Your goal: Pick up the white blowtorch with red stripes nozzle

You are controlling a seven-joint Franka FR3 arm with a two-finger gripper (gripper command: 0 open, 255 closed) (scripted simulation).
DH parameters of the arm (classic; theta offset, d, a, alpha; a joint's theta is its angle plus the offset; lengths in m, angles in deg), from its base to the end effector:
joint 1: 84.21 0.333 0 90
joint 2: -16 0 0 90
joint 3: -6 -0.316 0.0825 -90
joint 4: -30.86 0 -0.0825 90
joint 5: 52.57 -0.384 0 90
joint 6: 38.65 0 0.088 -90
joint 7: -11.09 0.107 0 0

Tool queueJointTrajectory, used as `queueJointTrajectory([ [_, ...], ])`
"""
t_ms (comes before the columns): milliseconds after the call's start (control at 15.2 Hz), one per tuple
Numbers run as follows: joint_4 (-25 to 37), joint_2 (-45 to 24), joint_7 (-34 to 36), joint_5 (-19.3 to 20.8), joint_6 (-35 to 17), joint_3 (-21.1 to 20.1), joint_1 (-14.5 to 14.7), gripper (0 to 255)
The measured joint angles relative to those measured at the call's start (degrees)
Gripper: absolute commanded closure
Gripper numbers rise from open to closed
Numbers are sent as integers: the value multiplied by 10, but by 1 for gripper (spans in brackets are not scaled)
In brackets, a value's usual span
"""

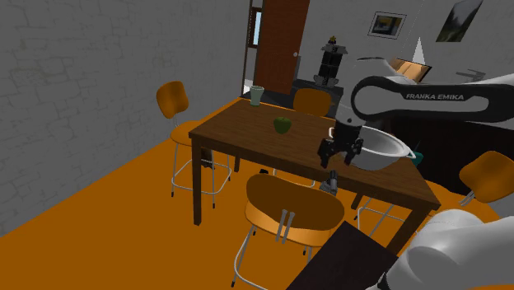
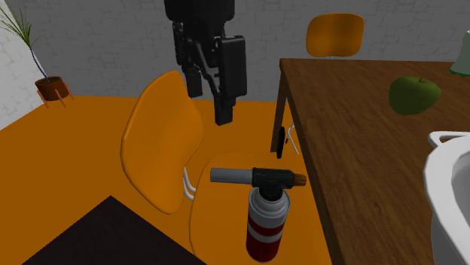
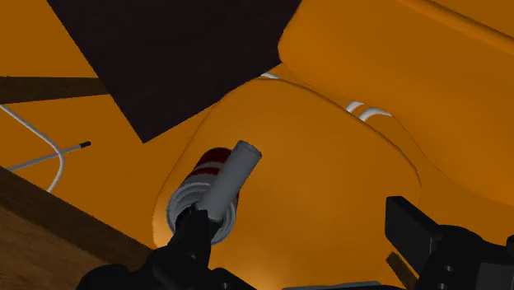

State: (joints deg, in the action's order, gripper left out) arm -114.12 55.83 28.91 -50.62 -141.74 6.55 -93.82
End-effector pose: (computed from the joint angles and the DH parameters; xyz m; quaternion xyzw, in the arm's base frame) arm 0.3314 -0.0626 0.4977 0.9714 -0.2365 -0.0170 0.0146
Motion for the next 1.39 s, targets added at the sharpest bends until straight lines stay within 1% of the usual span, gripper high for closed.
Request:
queueJointTrajectory([
  [330,-37,-51,101,-9,-93,22,-64,0],
  [528,-58,-83,163,-18,-151,32,-97,0],
  [726,-72,-99,179,-20,-183,36,-107,0],
  [1056,-98,-120,179,-21,-230,39,-108,0],
  [1122,-100,-121,179,-21,-233,39,-108,255],
  [1386,-101,-122,179,-21,-237,39,-108,255],
])
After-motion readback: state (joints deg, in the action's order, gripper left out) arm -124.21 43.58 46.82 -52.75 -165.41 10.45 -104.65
